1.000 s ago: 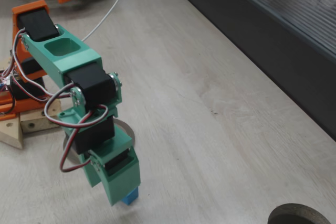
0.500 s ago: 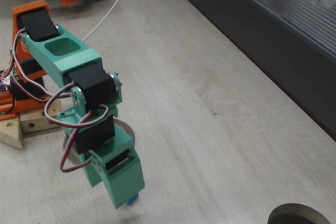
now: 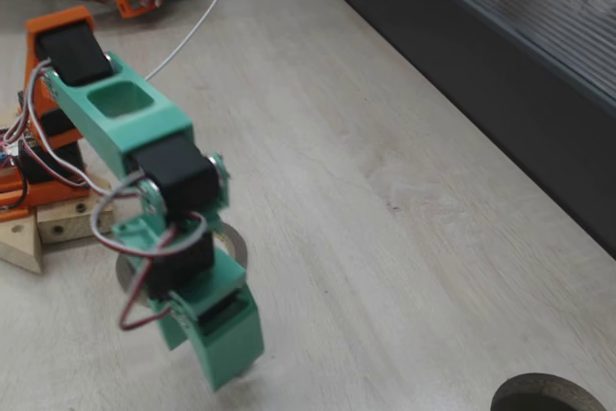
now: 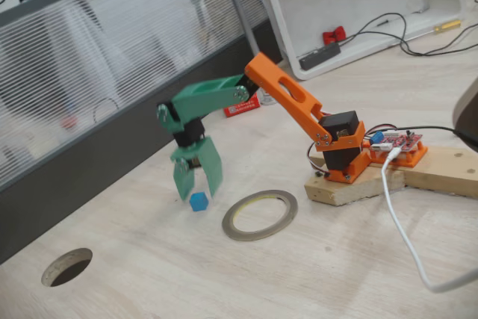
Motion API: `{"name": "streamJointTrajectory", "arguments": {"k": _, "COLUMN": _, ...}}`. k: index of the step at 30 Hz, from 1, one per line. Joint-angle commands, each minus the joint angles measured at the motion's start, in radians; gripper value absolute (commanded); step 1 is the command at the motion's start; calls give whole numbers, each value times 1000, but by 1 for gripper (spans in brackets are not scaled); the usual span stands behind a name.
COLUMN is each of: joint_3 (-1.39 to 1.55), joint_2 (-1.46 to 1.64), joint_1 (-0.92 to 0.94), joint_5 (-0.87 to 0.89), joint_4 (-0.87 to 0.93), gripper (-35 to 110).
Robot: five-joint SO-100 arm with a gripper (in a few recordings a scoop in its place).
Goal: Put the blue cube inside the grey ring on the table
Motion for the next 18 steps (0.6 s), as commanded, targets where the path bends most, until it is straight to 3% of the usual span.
{"name": "streamJointTrajectory", "arguments": {"k": 1, "joint_3": -11, "joint_2": 8, "joint_1": -63, "joint_5": 6, "joint_4": 8, "gripper": 50}}
{"name": "streamJointTrajectory", "arguments": {"k": 18, "joint_3": -8, "joint_2": 6, "joint_1": -60, "joint_5": 5, "joint_4": 15, "gripper": 50}}
